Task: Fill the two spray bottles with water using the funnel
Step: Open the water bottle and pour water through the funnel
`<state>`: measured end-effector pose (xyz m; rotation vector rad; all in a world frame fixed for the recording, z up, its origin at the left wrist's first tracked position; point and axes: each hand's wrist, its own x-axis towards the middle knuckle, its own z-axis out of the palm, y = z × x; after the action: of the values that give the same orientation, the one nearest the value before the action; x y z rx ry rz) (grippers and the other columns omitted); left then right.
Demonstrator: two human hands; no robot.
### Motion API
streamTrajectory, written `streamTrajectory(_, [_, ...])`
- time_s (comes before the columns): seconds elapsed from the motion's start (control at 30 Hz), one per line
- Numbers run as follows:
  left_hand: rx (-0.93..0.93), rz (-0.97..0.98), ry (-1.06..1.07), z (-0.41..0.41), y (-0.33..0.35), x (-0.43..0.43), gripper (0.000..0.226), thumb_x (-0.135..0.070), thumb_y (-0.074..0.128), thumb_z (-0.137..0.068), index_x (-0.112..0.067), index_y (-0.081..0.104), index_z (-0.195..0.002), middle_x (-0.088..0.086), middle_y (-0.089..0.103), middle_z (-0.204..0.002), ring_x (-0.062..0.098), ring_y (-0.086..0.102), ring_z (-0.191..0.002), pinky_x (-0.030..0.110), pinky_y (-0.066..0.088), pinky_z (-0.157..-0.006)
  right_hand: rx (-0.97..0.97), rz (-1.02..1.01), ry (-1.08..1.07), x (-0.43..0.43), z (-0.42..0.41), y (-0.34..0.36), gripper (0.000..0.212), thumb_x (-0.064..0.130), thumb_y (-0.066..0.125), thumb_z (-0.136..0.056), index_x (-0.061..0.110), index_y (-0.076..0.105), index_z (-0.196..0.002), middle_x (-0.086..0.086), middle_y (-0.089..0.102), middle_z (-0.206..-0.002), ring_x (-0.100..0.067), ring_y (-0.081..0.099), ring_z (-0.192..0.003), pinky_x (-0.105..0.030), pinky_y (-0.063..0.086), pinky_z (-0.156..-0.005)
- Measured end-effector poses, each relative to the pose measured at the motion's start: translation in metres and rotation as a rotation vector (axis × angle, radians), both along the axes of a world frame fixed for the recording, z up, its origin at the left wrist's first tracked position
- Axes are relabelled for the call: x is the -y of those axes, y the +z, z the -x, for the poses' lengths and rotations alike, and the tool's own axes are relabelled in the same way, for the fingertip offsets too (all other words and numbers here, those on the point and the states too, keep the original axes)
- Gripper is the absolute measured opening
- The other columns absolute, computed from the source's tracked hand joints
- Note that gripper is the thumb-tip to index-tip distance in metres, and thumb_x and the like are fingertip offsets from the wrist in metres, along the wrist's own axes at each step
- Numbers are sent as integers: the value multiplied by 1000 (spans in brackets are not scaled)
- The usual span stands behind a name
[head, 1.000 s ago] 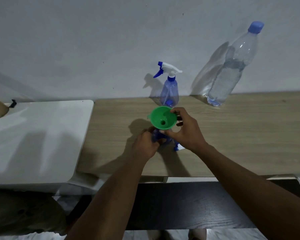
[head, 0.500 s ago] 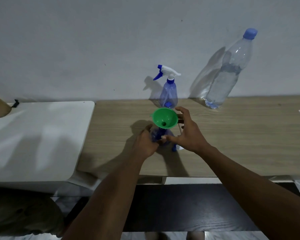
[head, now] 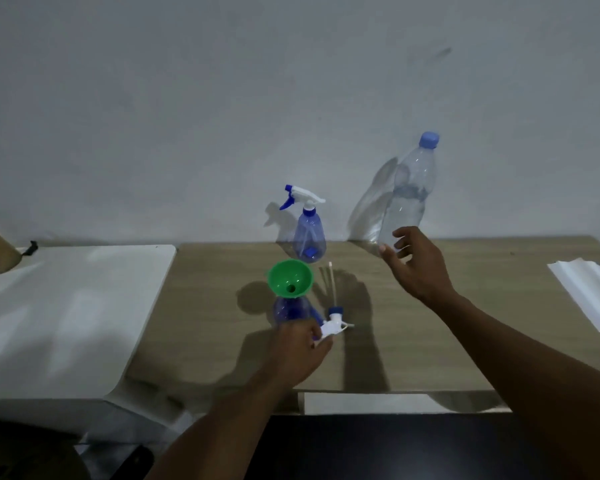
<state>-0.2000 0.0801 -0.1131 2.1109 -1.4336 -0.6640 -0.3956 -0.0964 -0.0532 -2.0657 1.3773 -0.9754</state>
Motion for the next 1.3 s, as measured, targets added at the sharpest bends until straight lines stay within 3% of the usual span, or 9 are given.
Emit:
streamTrajectory(0.1, [31,110,-49,45,16,37,37,-62,68,-80,-26,62,-72,-5,67,-67,10,63,-65,29,52,-61,4,90,-55,35,21,33,35,47,64,-89,21,57,-112,4,63,-91,-13,65,-76,-43,56,-74])
streamTrajectory(0.27, [-79,183,-69,103,59,128,37,-56,74,-78,-29,63,-101,-11,65,-89,11,64,-87,33,55,-79,-50,172,-58,101,41,89,43,45,62,-90,23,50,-124,-3,61,-107,-16,61,-79,-35,51,-76])
streamTrajectory(0.37, [-139,214,-2,116,80,191,67,-51,81,-77,-20,54,-130,1,60,-126,21,59,-114,36,52,-95,-148,143,10,136,42,118,57,47,62,-90,28,39,-138,-9,53,-120,-21,60,-92,-36,47,-84])
streamTrajectory(0.47, [-164,231,61,118,96,244,80,-47,82,-78,-15,44,-140,5,55,-136,24,54,-125,30,44,-100,-242,115,86,167,36,138,63,55,58,-89,35,32,-144,-14,50,-126,-30,62,-102,-43,50,-93])
streamTrajectory(0.57, [-236,236,103,114,97,281,104,-52,86,-70,-18,31,-151,4,48,-146,26,48,-135,40,43,-110,-379,33,169,188,28,143,63,56,54,-92,32,34,-146,-16,49,-133,-32,58,-114,-44,47,-98])
streamTrajectory(0.67, [-298,240,133,117,98,292,109,-38,90,-69,-18,27,-155,8,49,-148,27,49,-133,44,43,-110,-483,-2,249,193,21,140,53,50,53,-95,21,45,-139,-12,55,-133,-30,54,-117,-41,46,-95])
streamTrajectory(0.8, [-291,285,182,120,99,292,96,-40,88,-70,-20,36,-149,6,56,-139,26,56,-125,45,48,-105,-481,71,252,184,21,139,32,36,56,-98,13,54,-119,-11,64,-114,-24,55,-92,-33,44,-77])
streamTrajectory(0.93, [-299,305,197,120,101,271,90,-60,77,-66,-22,47,-142,2,61,-133,25,58,-122,43,49,-105,-496,142,301,161,32,143,31,36,56,-98,12,53,-118,-8,65,-109,-21,55,-85,-31,42,-74])
streamTrajectory(1.3, [-157,314,102,123,110,181,93,-62,84,-66,-24,46,-141,-3,62,-130,19,63,-113,37,55,-98,-392,151,325,71,53,156,30,39,56,-98,13,54,-113,8,50,-76,-18,53,-75,-28,37,-68])
